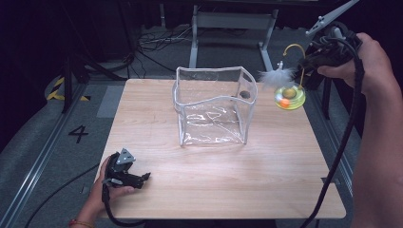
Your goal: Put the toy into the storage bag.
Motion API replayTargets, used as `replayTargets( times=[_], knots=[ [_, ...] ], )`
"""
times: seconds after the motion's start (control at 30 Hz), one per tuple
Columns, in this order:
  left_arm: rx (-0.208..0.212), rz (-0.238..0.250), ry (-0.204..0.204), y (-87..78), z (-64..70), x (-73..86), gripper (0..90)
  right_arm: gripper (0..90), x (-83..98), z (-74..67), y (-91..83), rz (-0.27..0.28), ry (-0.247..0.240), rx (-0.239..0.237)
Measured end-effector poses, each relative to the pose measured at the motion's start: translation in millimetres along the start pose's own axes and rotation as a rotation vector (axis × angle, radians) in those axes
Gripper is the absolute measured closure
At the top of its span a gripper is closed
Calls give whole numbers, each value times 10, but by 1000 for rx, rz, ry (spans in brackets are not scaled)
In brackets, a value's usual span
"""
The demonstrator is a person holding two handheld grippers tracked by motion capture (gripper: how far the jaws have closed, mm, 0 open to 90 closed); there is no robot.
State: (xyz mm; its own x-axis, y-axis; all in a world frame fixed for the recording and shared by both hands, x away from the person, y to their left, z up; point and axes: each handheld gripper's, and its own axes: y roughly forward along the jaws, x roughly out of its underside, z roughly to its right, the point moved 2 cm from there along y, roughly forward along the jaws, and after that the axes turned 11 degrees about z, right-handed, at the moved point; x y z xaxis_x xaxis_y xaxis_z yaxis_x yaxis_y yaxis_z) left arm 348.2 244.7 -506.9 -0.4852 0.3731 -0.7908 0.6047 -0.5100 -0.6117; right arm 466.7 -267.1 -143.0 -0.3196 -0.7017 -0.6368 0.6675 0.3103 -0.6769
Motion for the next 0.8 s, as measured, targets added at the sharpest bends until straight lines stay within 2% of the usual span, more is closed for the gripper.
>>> replayTargets(
  times=[0.3, 0.4, 0.8],
  knots=[
    [3, -3, -2, -1, 2, 2, 2, 887, -292, 20, 27, 49, -11, 1],
    [-2, 0, 9, -2, -6, -2, 2, 887, -430, -18, 68, 66, -29, -15],
    [-1, -1, 8, -2, -6, -2, 2, 887, -743, -153, 311, 66, -77, -47]
  ],
)
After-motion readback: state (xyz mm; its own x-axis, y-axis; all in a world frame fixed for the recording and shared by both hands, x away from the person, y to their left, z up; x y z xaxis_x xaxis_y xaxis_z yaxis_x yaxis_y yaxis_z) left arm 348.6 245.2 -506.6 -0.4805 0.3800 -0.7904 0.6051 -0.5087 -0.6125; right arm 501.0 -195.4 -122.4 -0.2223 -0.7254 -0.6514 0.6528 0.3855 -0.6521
